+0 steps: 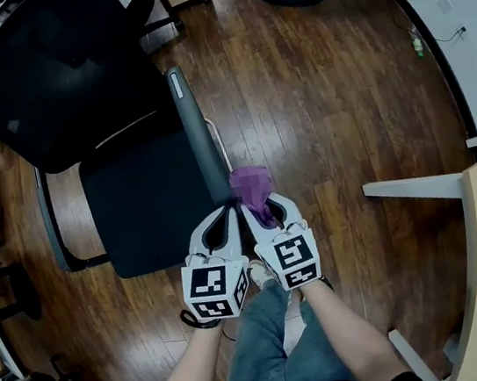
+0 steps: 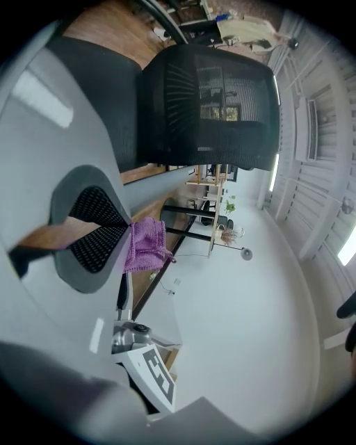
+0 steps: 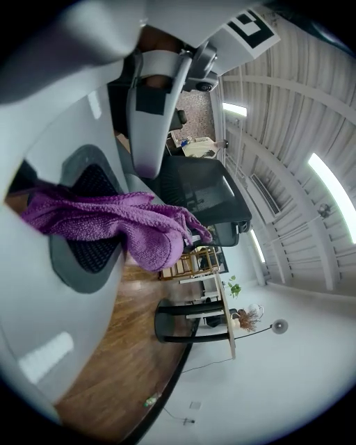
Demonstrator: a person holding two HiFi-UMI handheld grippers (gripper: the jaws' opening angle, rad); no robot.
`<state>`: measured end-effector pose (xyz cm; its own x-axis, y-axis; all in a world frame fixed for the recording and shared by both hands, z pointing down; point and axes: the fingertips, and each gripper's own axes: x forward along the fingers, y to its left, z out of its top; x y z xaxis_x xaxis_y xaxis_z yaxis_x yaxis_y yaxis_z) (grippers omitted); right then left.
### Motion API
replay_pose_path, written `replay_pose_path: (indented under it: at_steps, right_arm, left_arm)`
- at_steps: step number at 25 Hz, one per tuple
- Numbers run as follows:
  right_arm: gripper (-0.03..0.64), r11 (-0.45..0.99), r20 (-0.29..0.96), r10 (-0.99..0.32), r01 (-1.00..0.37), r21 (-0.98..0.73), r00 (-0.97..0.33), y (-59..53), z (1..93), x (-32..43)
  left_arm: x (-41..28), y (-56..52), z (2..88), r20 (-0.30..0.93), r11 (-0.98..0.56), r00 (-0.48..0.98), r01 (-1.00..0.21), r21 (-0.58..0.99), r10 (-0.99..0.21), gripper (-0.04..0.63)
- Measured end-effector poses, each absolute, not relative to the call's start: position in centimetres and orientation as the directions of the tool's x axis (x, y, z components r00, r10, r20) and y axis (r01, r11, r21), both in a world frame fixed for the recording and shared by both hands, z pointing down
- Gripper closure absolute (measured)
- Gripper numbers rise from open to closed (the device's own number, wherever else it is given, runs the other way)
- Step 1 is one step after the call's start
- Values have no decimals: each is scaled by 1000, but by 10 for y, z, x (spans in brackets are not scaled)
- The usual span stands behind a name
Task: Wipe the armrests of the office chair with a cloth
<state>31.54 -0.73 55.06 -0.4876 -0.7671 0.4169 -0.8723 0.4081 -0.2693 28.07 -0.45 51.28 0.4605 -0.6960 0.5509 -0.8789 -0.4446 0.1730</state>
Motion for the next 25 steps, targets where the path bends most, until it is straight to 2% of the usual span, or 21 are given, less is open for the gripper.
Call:
replay_pose_path:
  at_steps: [9, 25]
  right_arm:
    - [515, 451, 381, -732, -821, -350, -564, 20, 602, 312]
    - [515, 530, 420, -661, -783, -326, -622, 25, 708, 289]
  left_arm:
    - [300, 30, 551, 559, -407, 419, -900, 154, -716, 591]
    - [283, 39, 626, 548, -364, 374, -922, 132, -748, 591]
